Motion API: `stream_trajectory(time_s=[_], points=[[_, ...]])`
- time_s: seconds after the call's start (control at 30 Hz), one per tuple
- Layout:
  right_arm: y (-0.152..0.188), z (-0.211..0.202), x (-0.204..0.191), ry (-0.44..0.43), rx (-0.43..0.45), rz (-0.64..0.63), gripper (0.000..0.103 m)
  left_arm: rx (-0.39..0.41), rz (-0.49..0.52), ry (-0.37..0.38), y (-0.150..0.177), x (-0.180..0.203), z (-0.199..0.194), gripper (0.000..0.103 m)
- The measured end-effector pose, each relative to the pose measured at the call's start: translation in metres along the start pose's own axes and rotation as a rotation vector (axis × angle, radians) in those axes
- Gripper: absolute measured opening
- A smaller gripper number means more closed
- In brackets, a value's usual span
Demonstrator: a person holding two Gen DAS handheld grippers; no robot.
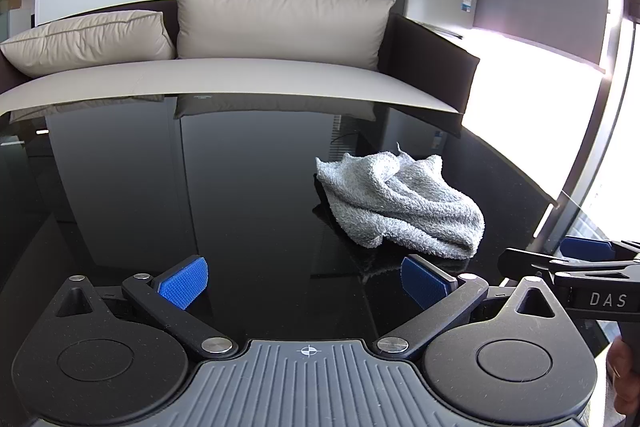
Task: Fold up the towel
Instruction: 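Move the right gripper toward the towel edge while the left gripper approaches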
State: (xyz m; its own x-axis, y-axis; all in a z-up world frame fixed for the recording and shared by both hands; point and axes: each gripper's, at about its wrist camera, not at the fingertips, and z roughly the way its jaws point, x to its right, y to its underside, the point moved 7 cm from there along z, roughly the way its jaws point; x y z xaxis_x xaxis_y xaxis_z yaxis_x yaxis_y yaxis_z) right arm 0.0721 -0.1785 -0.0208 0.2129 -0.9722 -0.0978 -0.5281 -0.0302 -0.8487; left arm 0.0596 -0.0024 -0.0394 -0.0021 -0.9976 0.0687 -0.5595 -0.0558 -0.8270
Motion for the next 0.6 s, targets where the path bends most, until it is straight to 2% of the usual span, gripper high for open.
stream_trajectory(time_s=[0.6], points=[[-0.0062, 0.0050, 0.0040, 0.006, 0.004, 0.010, 0.100, 0.000, 0.013, 0.006, -0.0006, 0.0021, -0.0011, 0.102]])
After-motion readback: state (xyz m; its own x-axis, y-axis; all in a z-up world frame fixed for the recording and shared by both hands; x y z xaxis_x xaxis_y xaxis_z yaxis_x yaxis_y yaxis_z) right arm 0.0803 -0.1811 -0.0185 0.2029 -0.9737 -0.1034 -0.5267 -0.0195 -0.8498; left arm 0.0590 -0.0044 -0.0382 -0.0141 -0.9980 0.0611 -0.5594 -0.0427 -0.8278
